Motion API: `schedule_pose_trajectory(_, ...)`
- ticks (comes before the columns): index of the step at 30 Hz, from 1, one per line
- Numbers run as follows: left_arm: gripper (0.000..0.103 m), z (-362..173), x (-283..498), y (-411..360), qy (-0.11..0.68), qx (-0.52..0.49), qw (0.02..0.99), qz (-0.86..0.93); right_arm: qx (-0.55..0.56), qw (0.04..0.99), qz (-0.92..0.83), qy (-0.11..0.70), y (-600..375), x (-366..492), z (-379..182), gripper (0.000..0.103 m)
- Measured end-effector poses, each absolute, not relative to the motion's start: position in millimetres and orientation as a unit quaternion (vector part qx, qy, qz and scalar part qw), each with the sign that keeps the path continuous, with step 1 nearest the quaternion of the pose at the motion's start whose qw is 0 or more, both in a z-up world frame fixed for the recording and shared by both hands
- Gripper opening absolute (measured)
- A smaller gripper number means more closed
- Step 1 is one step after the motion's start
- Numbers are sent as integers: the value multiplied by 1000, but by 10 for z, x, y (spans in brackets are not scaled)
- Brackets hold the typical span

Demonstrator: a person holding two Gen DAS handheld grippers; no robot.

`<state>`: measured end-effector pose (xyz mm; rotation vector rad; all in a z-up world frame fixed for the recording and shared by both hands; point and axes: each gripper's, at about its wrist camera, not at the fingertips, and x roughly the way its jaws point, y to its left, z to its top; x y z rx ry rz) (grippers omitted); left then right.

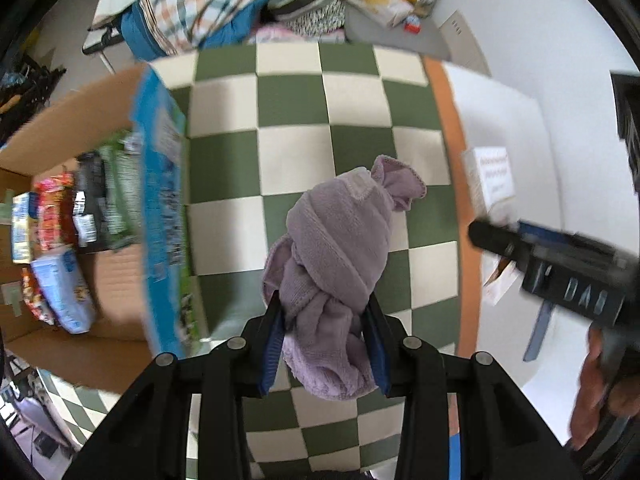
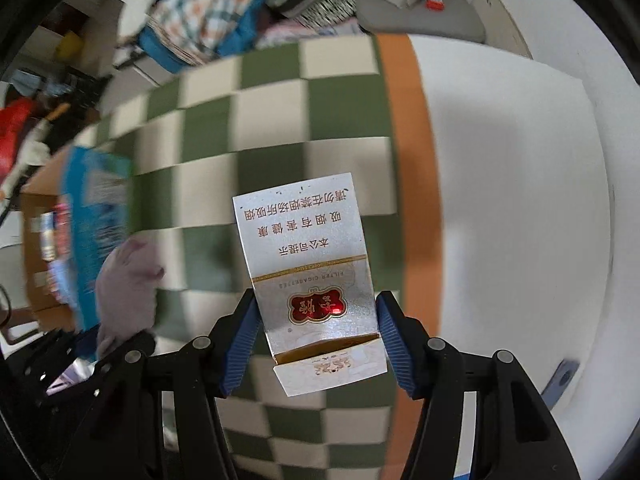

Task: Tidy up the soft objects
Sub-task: 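Carry the cloth and white box into the box and release both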

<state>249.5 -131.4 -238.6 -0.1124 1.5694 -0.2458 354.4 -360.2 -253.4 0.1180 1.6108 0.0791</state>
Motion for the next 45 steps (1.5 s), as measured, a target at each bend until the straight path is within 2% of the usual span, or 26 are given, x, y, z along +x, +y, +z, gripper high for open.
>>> schedule_pose_trajectory(4,34,-1972,2373,-923,679,-61,722,-114,86,713,66,692,-3105,2995,-2162,61)
schedule_pose_trajectory(9,34,-1701,2290,-225,664,-84,736,-105,118,727,103,669,-2526,2540,-1937,61)
schedule_pose_trajectory(16,34,-1952,2260,580,682,-129,717,-63,171,715,148,662,-1481,2213,-2007,61)
schedule_pose_trajectory(23,33,-2320,2350,970,706,-163,687,-49,142,708,143,677,-765,2298,-2264,61)
schedule_pose_trajectory(32,34,-2723,2482,1154,737,-211,638,-70,114,707,114,688,-506,2489,-2547,61)
schedule_pose_trajectory(38,36,-2839,2534,1092,755,-180,626,-71,126,699,105,696,-517,2558,-2652,62)
schedule_pose_trajectory(41,41,-2852,2537,1071,757,-173,626,-72,129,693,101,703,-517,2572,-2693,64)
schedule_pose_trajectory(43,57,-2831,2538,1074,752,-172,632,-71,127,694,94,702,-535,2571,-2696,69)
schedule_pose_trajectory(45,68,-2783,2544,1081,745,-162,643,-72,132,694,91,701,-571,2572,-2694,75)
